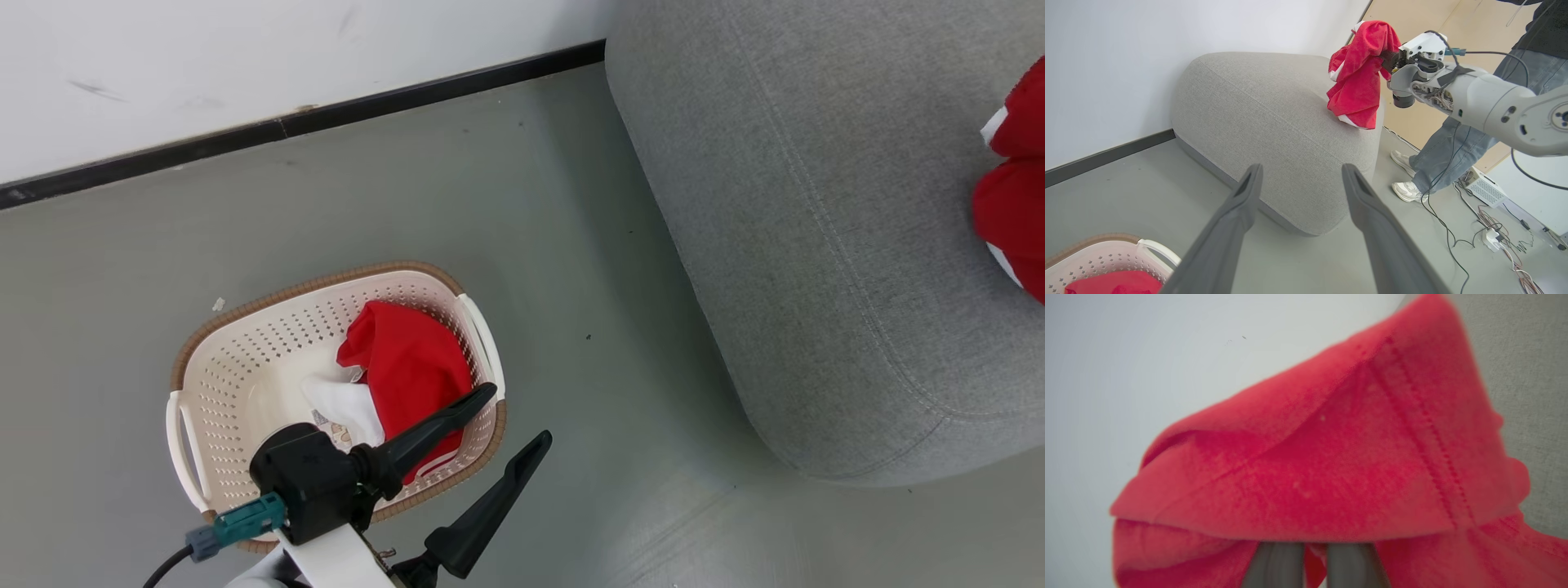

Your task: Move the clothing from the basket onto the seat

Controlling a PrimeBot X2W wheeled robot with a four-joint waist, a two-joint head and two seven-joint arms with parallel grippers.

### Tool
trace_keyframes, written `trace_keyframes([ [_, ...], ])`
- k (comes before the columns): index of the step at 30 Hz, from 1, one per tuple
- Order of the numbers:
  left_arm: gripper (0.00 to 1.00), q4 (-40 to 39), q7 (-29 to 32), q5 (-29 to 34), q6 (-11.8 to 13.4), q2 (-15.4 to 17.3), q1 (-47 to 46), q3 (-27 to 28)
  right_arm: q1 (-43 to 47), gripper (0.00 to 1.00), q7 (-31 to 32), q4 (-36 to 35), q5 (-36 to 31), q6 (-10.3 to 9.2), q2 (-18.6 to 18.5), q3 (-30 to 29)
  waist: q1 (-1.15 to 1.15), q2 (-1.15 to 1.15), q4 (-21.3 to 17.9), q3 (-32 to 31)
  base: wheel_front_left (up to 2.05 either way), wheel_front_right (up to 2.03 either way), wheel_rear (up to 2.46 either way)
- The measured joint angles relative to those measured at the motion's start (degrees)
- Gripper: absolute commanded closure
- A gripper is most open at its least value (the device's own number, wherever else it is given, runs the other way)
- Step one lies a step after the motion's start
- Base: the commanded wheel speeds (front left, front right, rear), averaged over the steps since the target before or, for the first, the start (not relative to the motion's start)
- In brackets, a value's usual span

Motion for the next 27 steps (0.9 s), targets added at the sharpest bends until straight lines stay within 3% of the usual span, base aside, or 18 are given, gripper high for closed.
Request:
trace_keyframes([
  [12,0.0,-0.6,0.0,-0.1,-0.1,0.5,-0.3,0.4,-6.4,1.0,0.4,3.7,-3.9,0.0,-2.2,-6.1,0.0,0.0,2.8,3.6,0.0,0.0,0.0],
  [22,0.0,-0.7,0.3,-0.6,-0.6,1.2,-1.5,0.2,-12.3,1.0,1.2,6.1,-7.9,0.0,-8.5,-10.1,0.0,0.0,4.4,6.0,0.0,0.0,0.0],
  [27,0.0,-0.9,0.4,-1.1,-0.8,2.0,-1.6,0.2,-13.5,1.0,0.9,6.3,-10.7,0.0,-7.8,-11.4,0.0,0.0,5.0,7.3,0.0,0.0,0.0],
])
